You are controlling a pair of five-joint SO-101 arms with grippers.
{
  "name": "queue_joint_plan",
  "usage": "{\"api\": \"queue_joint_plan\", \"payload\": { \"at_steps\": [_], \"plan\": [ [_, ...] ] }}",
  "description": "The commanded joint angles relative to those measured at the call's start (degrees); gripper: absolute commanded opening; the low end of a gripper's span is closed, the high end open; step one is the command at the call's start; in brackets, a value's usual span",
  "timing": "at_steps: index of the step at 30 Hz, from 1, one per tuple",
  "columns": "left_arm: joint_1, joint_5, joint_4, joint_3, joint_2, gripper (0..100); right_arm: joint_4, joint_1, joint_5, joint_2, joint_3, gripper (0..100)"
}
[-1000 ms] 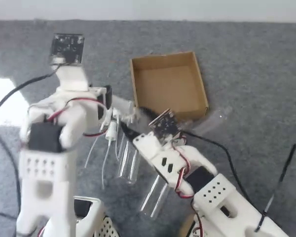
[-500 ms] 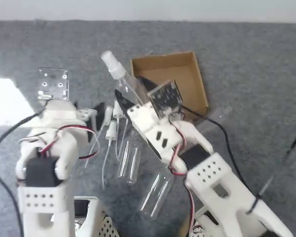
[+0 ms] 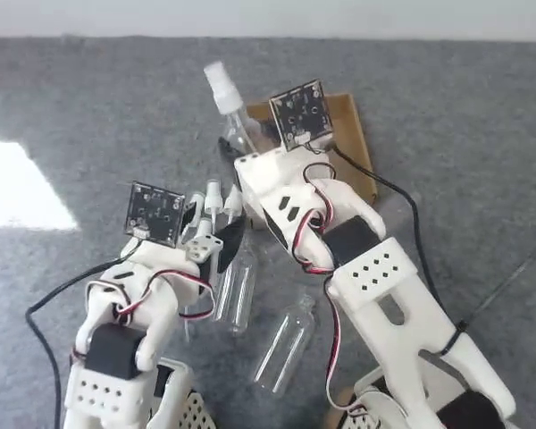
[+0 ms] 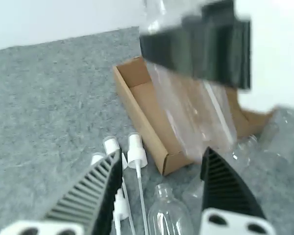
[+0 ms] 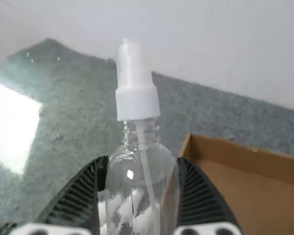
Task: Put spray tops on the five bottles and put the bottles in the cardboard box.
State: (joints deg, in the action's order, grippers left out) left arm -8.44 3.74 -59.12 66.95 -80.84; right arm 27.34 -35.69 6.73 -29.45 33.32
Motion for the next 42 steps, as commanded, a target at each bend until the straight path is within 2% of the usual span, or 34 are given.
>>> {"api": "queue_joint_plan", "payload": {
  "at_steps": [1, 11, 17, 21, 24, 26, 30, 33, 35, 42],
  "plan": [
    [-0.44, -0.62, 3.69, 0.31, -0.09, 25, 7.96, -3.82, 0.7, -8.31, -4.22, 0.6],
    [-0.35, -0.26, 4.66, 0.04, 3.6, 25, 16.75, -6.46, 1.05, -20.88, -3.78, 0.7],
    [0.0, -0.26, 5.54, 0.4, 3.6, 25, 16.66, -6.02, 0.62, -24.13, -0.79, 0.6],
    [0.18, -0.26, 4.92, 0.48, 3.6, 24, 13.85, -2.15, -0.44, -21.76, -0.7, 0.6],
    [0.44, -0.7, 3.78, 0.48, 3.52, 24, 7.87, 2.86, -5.54, -16.84, -0.79, 0.6],
    [3.69, -0.7, 4.13, 1.01, 3.52, 23, 3.12, 5.23, -7.03, -12.18, -0.97, 0.6],
    [15.21, -0.26, 11.16, 3.12, 3.69, 13, -2.95, 7.96, -7.38, -0.57, -5.19, 0.6],
    [20.57, 1.05, 17.41, 5.76, 3.78, 2, -4.88, 9.1, -7.21, 9.45, -11.6, 0.6],
    [22.24, 3.25, 19.08, 6.64, 3.6, 1, -5.32, 9.45, -7.12, 15.34, -16.18, 0.6],
    [22.51, 3.43, 18.99, 6.73, 3.6, 1, -11.65, 9.45, -7.03, 32.22, -25.05, 0.6]
  ]
}}
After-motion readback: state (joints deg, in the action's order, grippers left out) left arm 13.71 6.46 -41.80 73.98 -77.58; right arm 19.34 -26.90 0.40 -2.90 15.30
